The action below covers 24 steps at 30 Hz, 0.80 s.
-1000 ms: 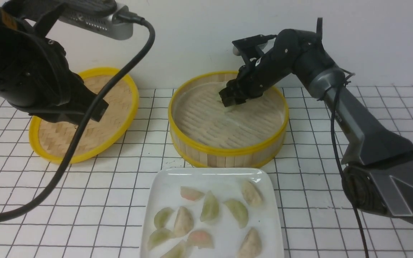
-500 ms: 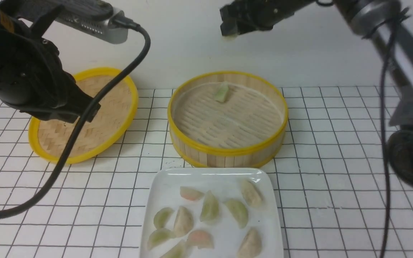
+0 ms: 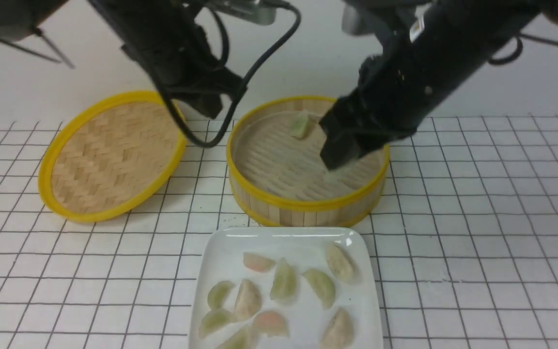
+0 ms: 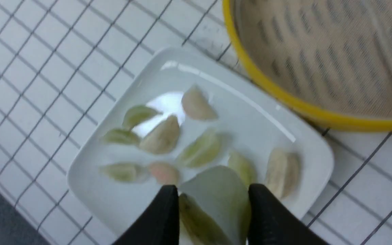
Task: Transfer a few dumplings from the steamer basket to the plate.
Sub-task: Use the right arm to put the dumpling into the plate
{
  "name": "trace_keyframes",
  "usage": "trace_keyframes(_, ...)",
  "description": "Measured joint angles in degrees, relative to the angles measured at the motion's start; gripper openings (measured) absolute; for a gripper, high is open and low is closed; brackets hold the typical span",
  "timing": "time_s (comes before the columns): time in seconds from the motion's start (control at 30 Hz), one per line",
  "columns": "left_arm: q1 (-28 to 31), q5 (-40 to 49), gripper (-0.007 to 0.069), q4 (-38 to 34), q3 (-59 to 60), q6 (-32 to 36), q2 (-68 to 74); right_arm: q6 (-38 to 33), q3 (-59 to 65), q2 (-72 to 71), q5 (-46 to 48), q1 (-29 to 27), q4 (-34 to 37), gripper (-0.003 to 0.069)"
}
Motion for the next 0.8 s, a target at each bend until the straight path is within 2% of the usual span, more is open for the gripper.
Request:
trace_keyframes(0.13,0.0,0.1,-0.0006,-7.2,-13.1,5.7,10.8,0.1,9.3,-2.5,-0.2,2.4,0.2,0.0237)
trace_keyframes(0.33,0.0,-1.1,-0.0006,-11.1,-27.8,8.7,25.6,2.9,19.2,-3.0,-1.0,5.3,1.1,0.0237)
trace_keyframes(0.53,0.0,-8.7,-0.0006,-11.4,-33.0,11.1,34.1,4.2,23.0,-3.0,-1.4,7.6,1.3,0.0237)
trace_keyframes(0.67,0.0,-13.6,-0.0006,-11.4,-33.4,17.4,38.1,5.2,23.4,-3.0,-1.7,8.2,1.3,0.0237)
trace_keyframes(0.8,0.0,-16.3,-0.0006,-11.5,-33.4,18.8,39.2,6.2,23.4,-3.0,-1.9,8.2,1.3,0.0240)
